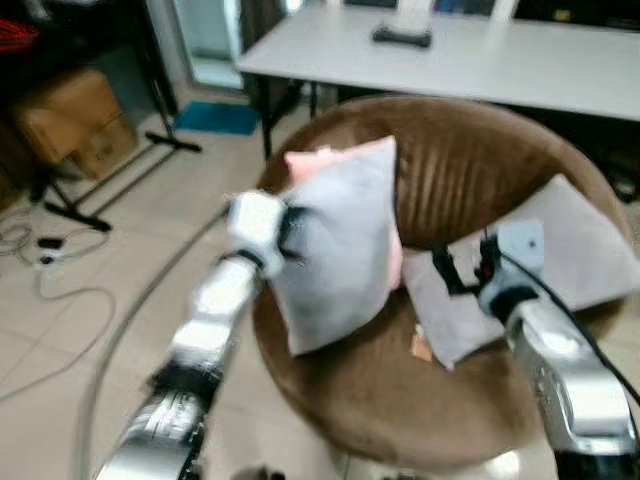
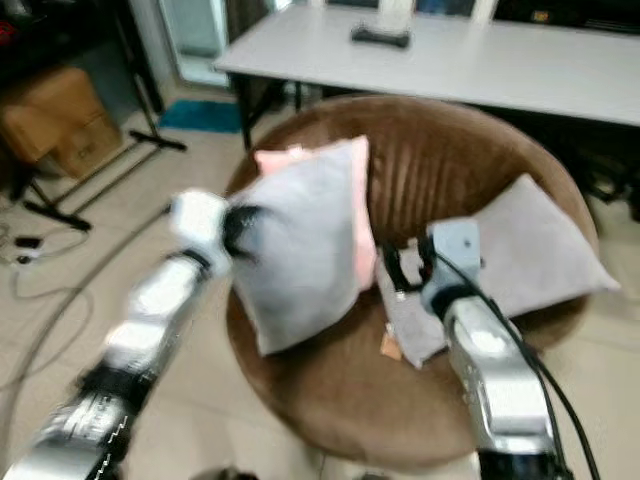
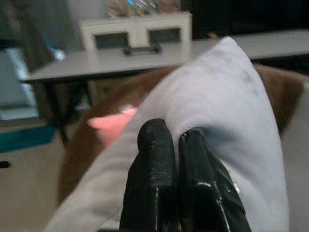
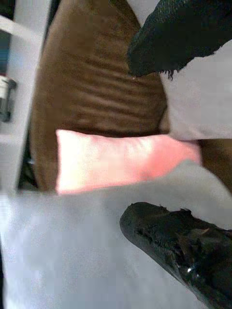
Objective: Move the pillow to the sofa from floor
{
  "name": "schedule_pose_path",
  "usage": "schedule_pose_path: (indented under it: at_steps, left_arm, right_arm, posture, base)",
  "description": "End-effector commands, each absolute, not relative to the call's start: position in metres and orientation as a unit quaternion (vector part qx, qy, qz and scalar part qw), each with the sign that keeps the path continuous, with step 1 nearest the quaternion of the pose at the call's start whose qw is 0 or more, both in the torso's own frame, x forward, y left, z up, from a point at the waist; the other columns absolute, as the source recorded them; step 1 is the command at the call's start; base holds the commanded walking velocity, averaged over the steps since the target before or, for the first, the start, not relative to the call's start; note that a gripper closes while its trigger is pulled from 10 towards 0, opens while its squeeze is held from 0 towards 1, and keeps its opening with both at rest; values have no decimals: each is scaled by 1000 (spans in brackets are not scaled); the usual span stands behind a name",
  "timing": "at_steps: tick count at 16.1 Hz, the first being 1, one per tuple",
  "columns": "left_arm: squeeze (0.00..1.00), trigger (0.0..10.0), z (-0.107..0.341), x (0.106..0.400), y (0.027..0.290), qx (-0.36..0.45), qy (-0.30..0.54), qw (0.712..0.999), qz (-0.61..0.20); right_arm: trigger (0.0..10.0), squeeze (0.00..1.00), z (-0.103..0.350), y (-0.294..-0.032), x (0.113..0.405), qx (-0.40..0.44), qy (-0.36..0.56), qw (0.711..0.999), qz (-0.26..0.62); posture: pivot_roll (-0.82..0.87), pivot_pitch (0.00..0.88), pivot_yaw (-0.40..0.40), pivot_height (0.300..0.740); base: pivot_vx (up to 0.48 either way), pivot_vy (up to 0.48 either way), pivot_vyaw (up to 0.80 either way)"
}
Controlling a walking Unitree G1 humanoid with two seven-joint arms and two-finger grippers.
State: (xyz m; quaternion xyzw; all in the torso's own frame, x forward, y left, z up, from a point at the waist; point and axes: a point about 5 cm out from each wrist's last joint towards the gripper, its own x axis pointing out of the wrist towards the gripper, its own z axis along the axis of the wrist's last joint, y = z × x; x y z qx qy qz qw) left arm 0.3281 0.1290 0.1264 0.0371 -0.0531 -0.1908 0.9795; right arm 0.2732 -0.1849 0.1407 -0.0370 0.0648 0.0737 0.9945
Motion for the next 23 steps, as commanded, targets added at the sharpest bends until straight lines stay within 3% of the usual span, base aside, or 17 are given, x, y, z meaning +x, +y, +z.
schedule_pose_path:
  at_steps: [1, 6, 23]
  left_arm:
    - [0, 10000, 152, 328, 139, 24, -98, 981, -163]
    - [0, 10000, 144, 292, 157, 47, -62, 992, -96]
    - [0, 10000, 144, 289, 159, 57, -35, 995, -72]
  right_arm:
    - [10000, 0, 152, -178, 275, -30, 42, 996, 79]
    - [10000, 0, 146, -150, 274, -21, 50, 993, 104]
    - [10000, 0, 132, -153, 280, -34, 68, 992, 97]
  posture:
    - [-29, 0, 29, 740]
    - [-10, 0, -13, 740]
    - [3, 0, -7, 740]
  base:
    - [0, 0, 0]
    - [0, -178, 0]
    - [0, -279, 0]
